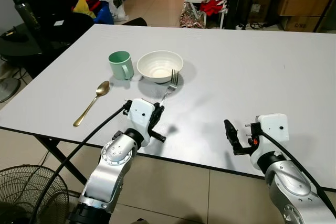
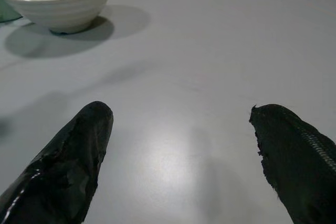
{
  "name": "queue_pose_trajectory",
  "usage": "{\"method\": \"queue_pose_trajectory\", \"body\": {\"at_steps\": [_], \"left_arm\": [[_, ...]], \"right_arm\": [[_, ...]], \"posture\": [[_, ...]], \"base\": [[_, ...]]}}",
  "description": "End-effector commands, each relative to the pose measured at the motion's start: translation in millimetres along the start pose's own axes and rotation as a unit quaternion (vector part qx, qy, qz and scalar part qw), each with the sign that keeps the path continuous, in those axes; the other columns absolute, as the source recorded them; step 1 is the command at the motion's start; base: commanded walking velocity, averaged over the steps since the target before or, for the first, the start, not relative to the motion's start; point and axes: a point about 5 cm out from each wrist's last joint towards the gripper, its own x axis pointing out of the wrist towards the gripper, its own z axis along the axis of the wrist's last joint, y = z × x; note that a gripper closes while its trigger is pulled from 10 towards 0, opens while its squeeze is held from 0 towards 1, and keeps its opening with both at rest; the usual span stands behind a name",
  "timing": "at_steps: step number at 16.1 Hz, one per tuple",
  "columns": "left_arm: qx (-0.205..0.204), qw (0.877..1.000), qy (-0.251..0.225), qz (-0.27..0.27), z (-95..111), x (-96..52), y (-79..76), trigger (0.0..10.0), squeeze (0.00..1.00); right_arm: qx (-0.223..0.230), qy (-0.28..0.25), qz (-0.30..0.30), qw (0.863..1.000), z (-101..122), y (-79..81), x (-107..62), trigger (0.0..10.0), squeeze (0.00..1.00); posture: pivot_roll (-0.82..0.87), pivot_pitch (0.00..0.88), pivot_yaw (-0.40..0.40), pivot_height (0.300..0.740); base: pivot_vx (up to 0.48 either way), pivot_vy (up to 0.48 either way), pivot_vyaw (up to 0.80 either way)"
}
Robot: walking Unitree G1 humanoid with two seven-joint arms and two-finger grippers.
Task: Setting the table
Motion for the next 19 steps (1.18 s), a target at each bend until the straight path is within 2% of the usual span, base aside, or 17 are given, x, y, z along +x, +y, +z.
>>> {"method": "queue_pose_trajectory", "body": {"at_steps": [1,7,13,17,19], "left_arm": [[0.006,1.0,-0.007,0.007,2,-1.7,3.6,10.0,0.0],[0.007,1.0,-0.004,0.013,0,-2.2,3.8,10.0,0.0],[0.009,1.0,-0.007,0.012,2,-0.3,4.2,10.0,0.0],[-0.002,0.999,0.005,0.034,0,0.9,12.1,10.0,0.0],[0.019,0.999,0.018,0.033,-1,6.3,17.0,10.0,0.0]], "right_arm": [[-0.001,-0.009,0.009,1.0,5,3.0,-1.6,10.0,0.0],[-0.008,-0.007,0.017,1.0,5,3.4,-1.1,10.0,0.0],[-0.007,-0.007,0.012,1.0,6,3.0,-0.9,10.0,0.0],[-0.007,-0.007,0.015,1.0,6,4.5,1.5,10.0,0.0],[-0.007,-0.01,0.019,1.0,7,6.4,3.1,10.0,0.0]], "posture": [[-0.05,0.0,0.098,0.74],[-0.05,0.0,0.098,0.74],[-0.05,0.0,0.098,0.74],[-0.04,0.0,0.095,0.74],[-0.03,0.0,0.096,0.74]], "base": [[0.0,0.0,0.0],[0.0,0.0,0.0],[0.0,-0.326,0.0],[0.0,-0.164,0.0],[0.0,0.0,0.0]]}}
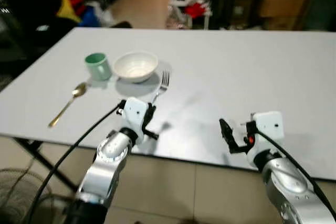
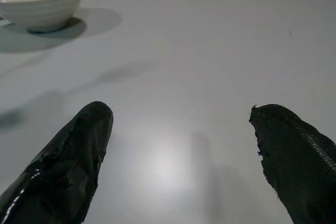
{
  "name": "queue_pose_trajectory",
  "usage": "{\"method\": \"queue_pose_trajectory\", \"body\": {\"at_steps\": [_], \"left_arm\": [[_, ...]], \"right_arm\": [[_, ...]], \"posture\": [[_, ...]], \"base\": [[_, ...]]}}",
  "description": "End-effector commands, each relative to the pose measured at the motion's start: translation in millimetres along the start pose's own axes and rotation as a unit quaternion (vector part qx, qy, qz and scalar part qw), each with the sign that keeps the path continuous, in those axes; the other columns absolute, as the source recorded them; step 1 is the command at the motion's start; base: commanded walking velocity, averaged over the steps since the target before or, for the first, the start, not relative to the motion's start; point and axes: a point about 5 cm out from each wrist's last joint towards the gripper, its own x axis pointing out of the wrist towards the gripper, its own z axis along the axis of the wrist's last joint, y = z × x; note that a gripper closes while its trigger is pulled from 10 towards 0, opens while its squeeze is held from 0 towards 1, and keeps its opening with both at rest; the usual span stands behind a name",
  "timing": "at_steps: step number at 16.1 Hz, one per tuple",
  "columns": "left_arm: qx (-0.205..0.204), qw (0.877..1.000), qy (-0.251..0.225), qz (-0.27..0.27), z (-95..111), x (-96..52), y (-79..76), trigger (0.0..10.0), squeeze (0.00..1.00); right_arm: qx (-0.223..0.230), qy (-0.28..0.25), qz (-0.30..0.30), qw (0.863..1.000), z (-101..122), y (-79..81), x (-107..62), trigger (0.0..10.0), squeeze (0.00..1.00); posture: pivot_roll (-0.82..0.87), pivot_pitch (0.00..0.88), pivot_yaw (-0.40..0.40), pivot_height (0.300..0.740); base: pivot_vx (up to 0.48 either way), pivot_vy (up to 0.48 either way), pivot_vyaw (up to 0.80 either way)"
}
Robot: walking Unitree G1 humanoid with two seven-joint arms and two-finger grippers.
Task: Setting the table
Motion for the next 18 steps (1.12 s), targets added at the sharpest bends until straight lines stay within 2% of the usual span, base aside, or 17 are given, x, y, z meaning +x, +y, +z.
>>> {"method": "queue_pose_trajectory", "body": {"at_steps": [1,3,5,7,9,14,18], "left_arm": [[0.012,1.0,-0.003,0.001,6,4.5,3.7,10.0,0.0],[0.045,0.998,0.038,-0.001,-1,15.9,8.2,10.0,0.0],[0.062,0.995,0.079,0.009,-8,25.4,12.4,10.0,0.0],[0.044,0.991,0.119,0.035,-12,39.8,20.0,10.0,0.0],[0.019,0.99,0.131,0.039,-11,45.6,19.5,10.0,0.0],[0.0,0.988,0.154,0.024,-11,57.7,1.9,10.0,0.0],[-0.037,0.984,0.176,0.003,-1,65.8,-17.1,10.0,0.0]], "right_arm": [[0.001,-0.007,0.003,1.0,4,1.7,0.7,10.0,0.0],[0.001,-0.007,0.008,1.0,4,2.9,2.2,10.0,0.0],[-0.004,-0.003,0.017,1.0,3,4.8,4.2,10.0,0.0],[-0.014,0.008,0.033,0.999,1,8.8,7.7,10.0,0.0],[-0.013,0.013,0.036,0.999,-1,11.2,5.7,10.0,0.0],[-0.009,0.02,0.034,0.999,-4,12.7,2.2,10.0,0.0],[-0.01,0.026,0.036,0.999,-5,13.4,-0.6,10.0,0.0]], "posture": [[-0.03,0.0,0.094,0.74],[-0.03,0.0,0.091,0.74],[-0.02,0.0,0.092,0.74],[-0.01,0.0,0.099,0.74],[-0.02,0.0,0.106,0.74],[-0.02,0.0,0.118,0.74],[-0.03,0.0,0.127,0.74]], "base": [[0.0,0.0,0.0],[0.0,0.0,0.0],[0.0,0.0,0.0],[0.0,0.0,0.0],[0.0,0.0,0.0],[0.0,0.0,0.0],[0.0,0.0,0.0]]}}
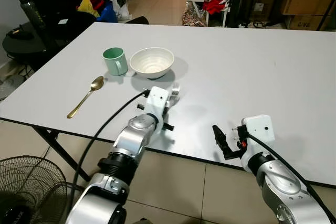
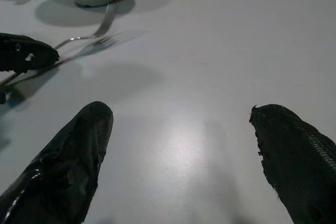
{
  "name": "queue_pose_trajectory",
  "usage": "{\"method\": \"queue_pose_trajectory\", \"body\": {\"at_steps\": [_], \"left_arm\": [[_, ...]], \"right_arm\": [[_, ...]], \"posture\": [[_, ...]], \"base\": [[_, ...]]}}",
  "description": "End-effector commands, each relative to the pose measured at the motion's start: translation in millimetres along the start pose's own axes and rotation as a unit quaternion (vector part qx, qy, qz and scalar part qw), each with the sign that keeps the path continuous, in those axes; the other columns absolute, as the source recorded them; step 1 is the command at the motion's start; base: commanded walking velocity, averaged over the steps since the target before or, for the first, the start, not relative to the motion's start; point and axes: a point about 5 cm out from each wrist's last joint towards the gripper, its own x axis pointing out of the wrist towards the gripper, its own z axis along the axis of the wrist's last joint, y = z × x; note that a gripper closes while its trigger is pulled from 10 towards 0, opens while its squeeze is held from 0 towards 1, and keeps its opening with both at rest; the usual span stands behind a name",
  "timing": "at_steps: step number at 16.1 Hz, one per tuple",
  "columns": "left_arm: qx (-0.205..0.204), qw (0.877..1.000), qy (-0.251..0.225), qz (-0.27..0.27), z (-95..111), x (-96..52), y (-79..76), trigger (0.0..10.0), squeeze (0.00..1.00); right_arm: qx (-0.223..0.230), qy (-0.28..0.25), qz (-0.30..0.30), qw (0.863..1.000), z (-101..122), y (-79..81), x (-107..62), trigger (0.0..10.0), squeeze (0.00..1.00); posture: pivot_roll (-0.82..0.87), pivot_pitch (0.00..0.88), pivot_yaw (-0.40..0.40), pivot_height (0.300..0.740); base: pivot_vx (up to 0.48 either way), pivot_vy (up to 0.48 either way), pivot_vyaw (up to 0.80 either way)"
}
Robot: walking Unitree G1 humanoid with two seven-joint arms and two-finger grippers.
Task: Setting the table
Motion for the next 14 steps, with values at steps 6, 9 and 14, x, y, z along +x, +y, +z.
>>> {"method": "queue_pose_trajectory", "body": {"at_steps": [6,9,14], "left_arm": [[-0.039,0.998,0.041,-0.008,-6,3.1,-7.1,10.0,0.0],[-0.059,0.998,0.036,-0.008,-3,2.3,-6.8,10.0,1.0],[-0.081,0.997,0.017,-0.008,4,1.1,-4.9,10.0,1.0]], "right_arm": [[-0.004,0.002,0.007,1.0,1,2.7,-1.8,10.0,0.0],[-0.004,0.004,0.008,1.0,1,3.6,-1.8,10.0,0.0],[-0.001,0.003,0.009,1.0,2,4.6,-1.2,10.0,0.0]], "posture": [[-0.03,0.0,0.126,0.74],[-0.03,0.0,0.127,0.74],[-0.03,0.0,0.135,0.74]], "base": [[0.0,0.0,0.0],[0.0,0.0,0.0],[0.0,0.0,0.0]]}}
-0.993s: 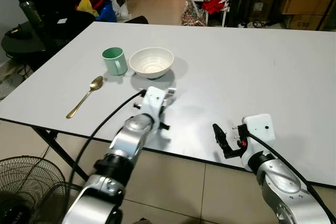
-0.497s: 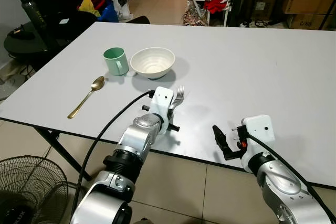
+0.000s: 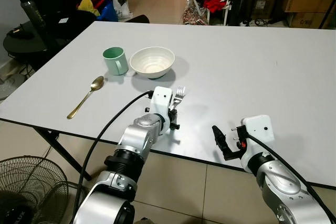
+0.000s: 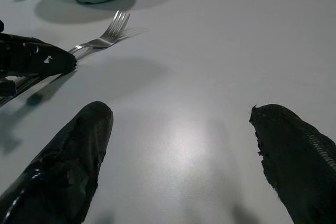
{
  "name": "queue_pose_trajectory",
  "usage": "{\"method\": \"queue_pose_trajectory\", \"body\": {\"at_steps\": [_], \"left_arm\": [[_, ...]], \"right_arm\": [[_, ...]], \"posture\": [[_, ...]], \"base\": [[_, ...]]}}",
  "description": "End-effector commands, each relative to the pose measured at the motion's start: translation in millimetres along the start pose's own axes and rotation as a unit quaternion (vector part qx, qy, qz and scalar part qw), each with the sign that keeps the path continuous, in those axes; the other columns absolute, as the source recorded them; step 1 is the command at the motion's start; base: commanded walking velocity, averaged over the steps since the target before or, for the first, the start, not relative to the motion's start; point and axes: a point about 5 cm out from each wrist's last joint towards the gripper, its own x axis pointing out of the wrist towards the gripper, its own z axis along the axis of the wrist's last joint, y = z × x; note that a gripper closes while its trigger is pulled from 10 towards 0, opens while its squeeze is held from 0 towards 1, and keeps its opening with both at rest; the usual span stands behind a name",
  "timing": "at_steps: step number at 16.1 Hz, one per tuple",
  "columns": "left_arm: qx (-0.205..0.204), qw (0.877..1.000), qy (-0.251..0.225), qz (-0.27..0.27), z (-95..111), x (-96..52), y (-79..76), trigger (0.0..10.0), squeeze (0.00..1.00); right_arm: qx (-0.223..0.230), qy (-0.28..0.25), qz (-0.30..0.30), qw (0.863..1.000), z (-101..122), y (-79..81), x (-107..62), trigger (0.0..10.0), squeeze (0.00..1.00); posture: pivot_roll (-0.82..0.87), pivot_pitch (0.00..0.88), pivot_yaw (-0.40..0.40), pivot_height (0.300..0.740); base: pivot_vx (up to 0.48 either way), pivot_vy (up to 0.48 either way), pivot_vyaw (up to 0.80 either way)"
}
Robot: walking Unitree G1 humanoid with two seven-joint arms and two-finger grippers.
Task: Setting the table
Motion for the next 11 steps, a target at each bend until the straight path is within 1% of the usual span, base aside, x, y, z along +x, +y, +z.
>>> {"method": "queue_pose_trajectory", "body": {"at_steps": [1,2,3,4,6,7,8,9,10,11], "left_arm": [[-0.008,1.0,-0.008,0.008,3,-2.4,5.9,10.0,1.0],[-0.014,1.0,-0.019,0.006,7,-3.7,6.3,10.0,1.0],[-0.025,0.999,-0.044,-0.003,15,-7.7,8.7,10.0,1.0],[-0.021,0.999,-0.047,-0.001,16,-9.5,12.9,10.0,1.0],[0.033,0.999,-0.031,0.023,9,-13.8,30.6,10.0,1.0],[0.041,0.998,-0.029,0.027,8,-14.3,32.7,10.0,1.0],[0.079,0.995,-0.031,0.048,4,-16.1,44.0,10.0,0.89],[0.119,0.991,-0.028,0.06,-1,-17.3,51.0,10.0,0.39],[0.151,0.987,-0.022,0.058,-7,-17.9,53.3,10.0,0.0],[0.172,0.984,-0.012,0.049,-11,-18.2,52.6,10.0,0.0]], "right_arm": [[0.0,-0.001,0.007,1.0,2,4.2,-1.3,10.0,0.0],[0.001,-0.001,0.007,1.0,2,4.7,-1.3,10.0,0.0],[0.004,-0.003,0.008,1.0,2,6.3,-1.4,10.0,0.0],[0.005,-0.003,0.008,1.0,2,6.5,-1.3,10.0,0.0],[0.006,-0.005,0.007,1.0,3,6.1,-1.2,10.0,0.0],[0.006,-0.005,0.007,1.0,3,6.0,-1.3,10.0,0.0],[0.006,-0.005,0.006,1.0,3,6.2,-1.4,10.0,0.0],[0.006,-0.005,0.007,1.0,3,6.8,-1.5,10.0,0.0],[0.005,-0.005,0.015,1.0,3,7.8,-1.4,10.0,0.0],[0.002,-0.005,0.021,1.0,3,8.6,-1.2,10.0,0.0]], "posture": [[-0.02,0.0,0.136,0.74],[-0.02,0.0,0.136,0.74],[-0.03,0.0,0.141,0.74],[-0.03,0.0,0.143,0.74],[-0.03,0.0,0.145,0.74],[-0.03,0.0,0.145,0.74],[-0.03,0.0,0.145,0.74],[-0.03,0.0,0.144,0.74],[-0.02,0.0,0.144,0.74],[-0.02,0.0,0.144,0.74]], "base": [[0.0,0.0,0.0],[0.0,0.0,0.0],[0.0,0.0,0.0],[0.0,0.0,0.0],[0.0,0.0,0.0],[0.0,0.0,0.0],[0.0,0.0,0.0],[0.0,0.0,0.0],[0.0,0.0,0.0],[0.0,0.0,0.0]]}}
